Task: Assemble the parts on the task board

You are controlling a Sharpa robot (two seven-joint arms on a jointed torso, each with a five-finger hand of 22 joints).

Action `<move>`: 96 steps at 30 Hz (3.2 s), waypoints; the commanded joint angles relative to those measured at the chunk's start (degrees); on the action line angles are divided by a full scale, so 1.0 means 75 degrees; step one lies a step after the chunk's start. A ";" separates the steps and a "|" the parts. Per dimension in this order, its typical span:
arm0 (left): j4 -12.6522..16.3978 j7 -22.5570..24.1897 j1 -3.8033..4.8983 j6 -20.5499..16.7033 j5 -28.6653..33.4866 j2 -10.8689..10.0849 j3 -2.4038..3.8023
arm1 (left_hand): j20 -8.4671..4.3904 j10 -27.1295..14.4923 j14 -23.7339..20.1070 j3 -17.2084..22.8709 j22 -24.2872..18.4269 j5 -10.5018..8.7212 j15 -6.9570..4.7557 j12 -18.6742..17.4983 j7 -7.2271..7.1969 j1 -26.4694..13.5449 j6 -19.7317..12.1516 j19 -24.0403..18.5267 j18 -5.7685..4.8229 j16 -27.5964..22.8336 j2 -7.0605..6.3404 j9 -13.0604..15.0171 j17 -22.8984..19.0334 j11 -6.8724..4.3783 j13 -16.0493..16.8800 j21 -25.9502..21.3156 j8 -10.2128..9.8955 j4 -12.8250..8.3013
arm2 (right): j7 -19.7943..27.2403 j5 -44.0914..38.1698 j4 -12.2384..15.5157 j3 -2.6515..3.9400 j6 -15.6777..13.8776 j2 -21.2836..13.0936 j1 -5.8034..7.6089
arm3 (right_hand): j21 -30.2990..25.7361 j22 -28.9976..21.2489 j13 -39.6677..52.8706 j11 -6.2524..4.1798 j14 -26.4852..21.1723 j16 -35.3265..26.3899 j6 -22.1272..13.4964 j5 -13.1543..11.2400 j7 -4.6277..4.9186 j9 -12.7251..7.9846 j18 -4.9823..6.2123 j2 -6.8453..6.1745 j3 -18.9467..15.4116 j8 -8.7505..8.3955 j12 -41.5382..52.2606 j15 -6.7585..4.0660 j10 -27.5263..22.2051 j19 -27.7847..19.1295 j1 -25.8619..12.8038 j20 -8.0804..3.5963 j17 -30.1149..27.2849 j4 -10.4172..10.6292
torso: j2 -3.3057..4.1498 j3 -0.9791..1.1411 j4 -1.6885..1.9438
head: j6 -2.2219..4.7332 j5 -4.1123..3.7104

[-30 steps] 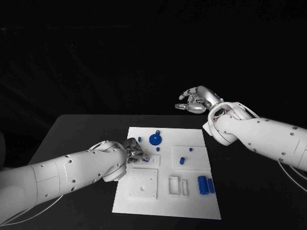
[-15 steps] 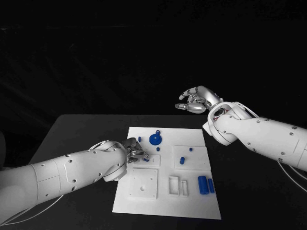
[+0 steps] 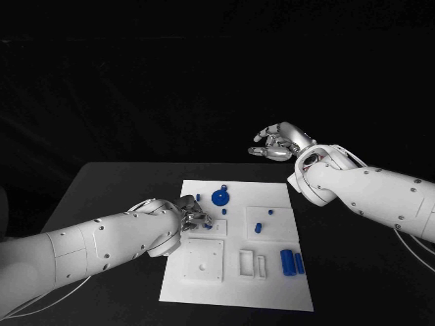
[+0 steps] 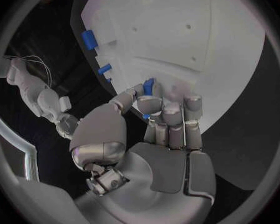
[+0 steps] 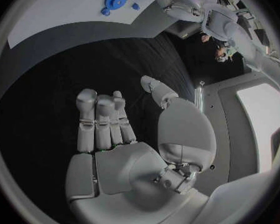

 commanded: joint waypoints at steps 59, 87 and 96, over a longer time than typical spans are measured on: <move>-0.0230 -0.0210 0.0001 0.1279 -0.0149 0.0212 -0.0007 | -0.0984 -0.0307 0.0469 0.0029 0.0063 0.0554 -0.0470 0.0329 -0.0875 -0.0105 0.1588 0.0098 0.0148 0.0103 0.0290 0.0617 -0.0135 -0.0301 -0.0144 -0.0052 0.0291 -0.0266 | 0.0001 -0.0012 -0.0074 0.0003 0.0177 0.0073 0.0000 | -0.0046 0.0020 -0.0040 -0.0010 -0.0048 -0.0053 0.0003 0.0078 0.0040 0.0007 0.0773 -0.0009 -0.0050 0.0043 0.0050 -0.0032 -0.0075 0.0016 0.0056 0.0019 -0.0003 0.0065 | -0.0001 0.0008 0.0003 | -0.0078 -0.0003; -0.0371 -0.0230 0.0016 0.1201 -0.0174 0.0274 -0.0003 | -0.0994 -0.0353 0.0436 0.0039 0.0118 -0.0245 -0.0490 0.0399 -0.0863 -0.0326 0.1504 0.0094 0.0177 0.0087 0.0400 0.0549 -0.0224 -0.0287 -0.0295 -0.0087 0.0373 -0.0101 | 0.0012 -0.0008 -0.0166 0.0003 0.0211 0.0130 -0.0056 | -0.0054 0.0026 -0.0058 -0.0010 -0.0051 -0.0053 0.0000 0.0114 0.0040 0.0006 0.0774 0.0003 -0.0053 0.0044 0.0063 -0.0032 -0.0083 0.0013 0.0061 0.0020 -0.0002 0.0078 | 0.0003 -0.0001 -0.0003 | -0.0070 -0.0015; -0.0415 -0.0214 0.0025 0.1073 -0.0137 0.0301 -0.0002 | -0.0989 -0.0367 0.0389 0.0039 0.0140 -0.0908 -0.0472 0.0351 -0.0821 -0.0297 0.1415 0.0074 0.0175 0.0028 0.0199 0.0478 -0.0304 -0.0242 -0.0435 -0.0134 0.0343 0.0067 | 0.0012 -0.0007 -0.0177 0.0003 0.0226 0.0128 -0.0056 | -0.0056 0.0029 -0.0064 -0.0010 -0.0052 -0.0053 -0.0002 0.0136 0.0040 0.0005 0.0774 0.0001 -0.0055 0.0044 0.0068 -0.0032 -0.0086 0.0013 0.0060 0.0021 -0.0002 0.0083 | -0.0002 -0.0005 0.0001 | -0.0061 -0.0046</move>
